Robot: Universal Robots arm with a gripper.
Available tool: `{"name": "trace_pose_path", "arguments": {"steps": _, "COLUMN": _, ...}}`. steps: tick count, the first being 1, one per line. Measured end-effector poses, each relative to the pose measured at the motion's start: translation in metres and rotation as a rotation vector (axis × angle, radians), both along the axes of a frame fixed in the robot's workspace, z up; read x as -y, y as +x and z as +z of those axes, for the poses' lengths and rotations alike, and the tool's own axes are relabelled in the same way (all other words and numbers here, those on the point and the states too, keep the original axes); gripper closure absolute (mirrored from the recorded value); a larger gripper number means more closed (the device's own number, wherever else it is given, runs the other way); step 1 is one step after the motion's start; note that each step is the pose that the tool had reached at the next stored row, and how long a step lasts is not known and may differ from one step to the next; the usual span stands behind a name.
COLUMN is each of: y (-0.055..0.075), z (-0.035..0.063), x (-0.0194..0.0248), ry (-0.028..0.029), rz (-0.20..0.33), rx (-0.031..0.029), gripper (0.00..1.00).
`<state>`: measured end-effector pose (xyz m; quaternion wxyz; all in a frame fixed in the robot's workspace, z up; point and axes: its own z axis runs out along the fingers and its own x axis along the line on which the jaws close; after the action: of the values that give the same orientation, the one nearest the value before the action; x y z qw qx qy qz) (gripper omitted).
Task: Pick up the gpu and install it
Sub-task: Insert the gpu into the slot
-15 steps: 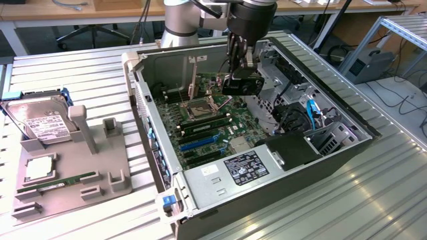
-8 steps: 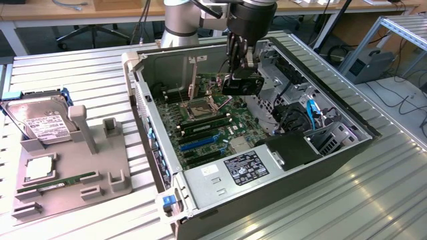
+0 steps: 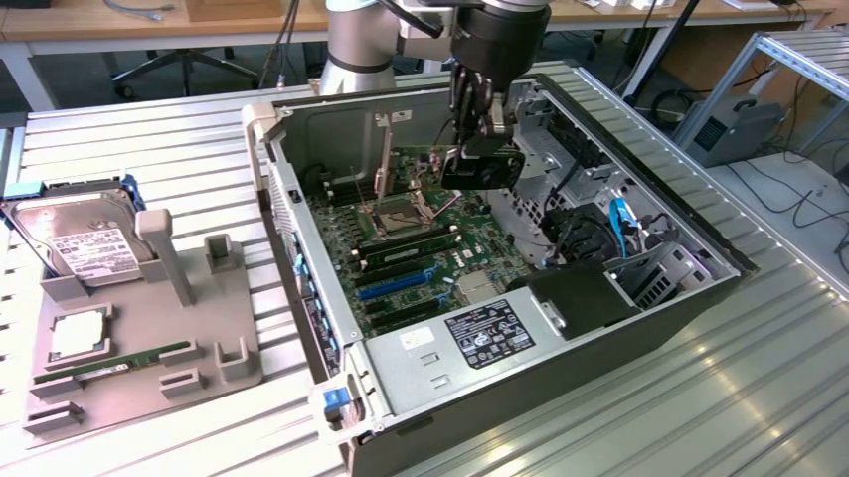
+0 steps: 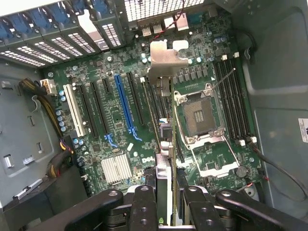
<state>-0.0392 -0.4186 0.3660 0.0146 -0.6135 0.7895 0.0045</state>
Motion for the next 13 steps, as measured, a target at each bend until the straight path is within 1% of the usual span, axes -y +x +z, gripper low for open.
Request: {"name": "trace_pose_path", "arguments": {"steps": 13, "y": 0.0, "z": -0.0002, "x": 0.0, "ry": 0.0, "rz": 0.027, "rx": 0.0, "gripper": 0.73}}
